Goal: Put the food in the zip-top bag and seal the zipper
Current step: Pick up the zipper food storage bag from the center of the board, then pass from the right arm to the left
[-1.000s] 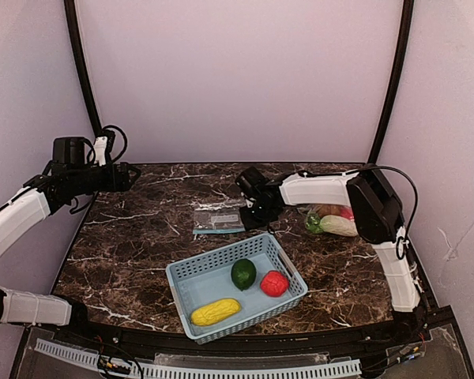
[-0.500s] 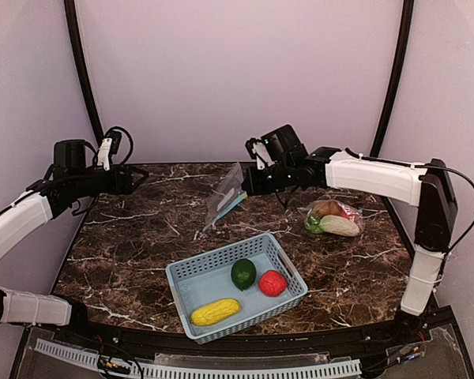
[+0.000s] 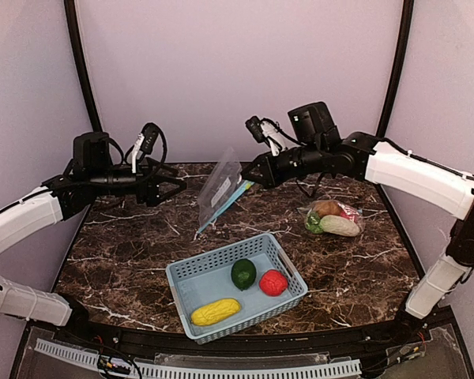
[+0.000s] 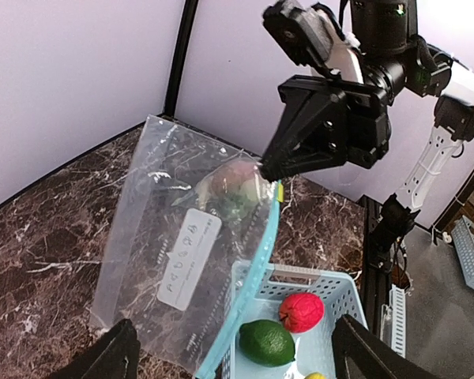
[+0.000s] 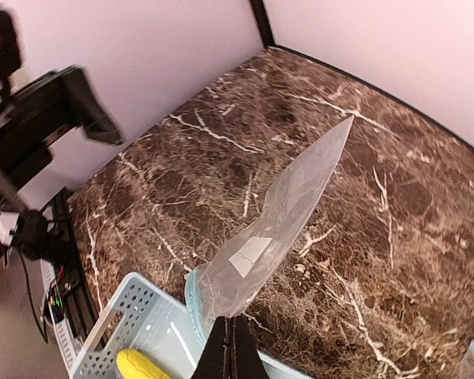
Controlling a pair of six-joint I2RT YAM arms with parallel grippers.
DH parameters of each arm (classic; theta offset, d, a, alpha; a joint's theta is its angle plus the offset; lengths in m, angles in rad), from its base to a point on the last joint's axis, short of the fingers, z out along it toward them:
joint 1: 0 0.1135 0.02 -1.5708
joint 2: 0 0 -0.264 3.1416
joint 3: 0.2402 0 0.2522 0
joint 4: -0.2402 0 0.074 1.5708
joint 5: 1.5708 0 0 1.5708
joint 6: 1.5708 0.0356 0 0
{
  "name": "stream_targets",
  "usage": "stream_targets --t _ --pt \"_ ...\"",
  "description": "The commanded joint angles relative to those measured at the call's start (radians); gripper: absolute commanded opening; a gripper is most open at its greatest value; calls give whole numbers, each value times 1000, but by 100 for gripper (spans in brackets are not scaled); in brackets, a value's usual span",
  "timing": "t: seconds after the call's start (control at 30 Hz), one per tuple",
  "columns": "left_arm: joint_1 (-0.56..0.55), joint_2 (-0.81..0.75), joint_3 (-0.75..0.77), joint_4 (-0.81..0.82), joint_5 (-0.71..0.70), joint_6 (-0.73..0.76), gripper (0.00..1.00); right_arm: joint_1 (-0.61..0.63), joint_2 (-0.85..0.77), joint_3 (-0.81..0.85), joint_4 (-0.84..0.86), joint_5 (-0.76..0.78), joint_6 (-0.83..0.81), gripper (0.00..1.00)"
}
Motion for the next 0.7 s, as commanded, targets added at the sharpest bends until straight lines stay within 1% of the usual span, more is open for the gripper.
stream_targets --t 0.0,0.1,0.17,0.3,0.4,0.53,0.67 --pt "-11 38 150 -94 64 18 86 26 -109 -56 -71 -161 -206 0" --pt "-12 101 276 -200 130 9 88 35 -166 -95 -96 -226 -262 0" --pt "-11 146 309 -212 175 -15 89 40 -197 -106 -114 -278 -290 0" --pt "-28 189 311 -172 255 -77 90 46 -231 -113 -143 -341 -315 0" --pt "-59 224 315 -155 358 -113 91 47 -240 -115 -150 -368 -324 0" --pt "-107 240 310 -148 398 -128 92 49 -234 -103 -164 -388 -335 0" --pt "-146 270 313 -149 403 -137 92 53 -223 -95 -172 -410 -349 0"
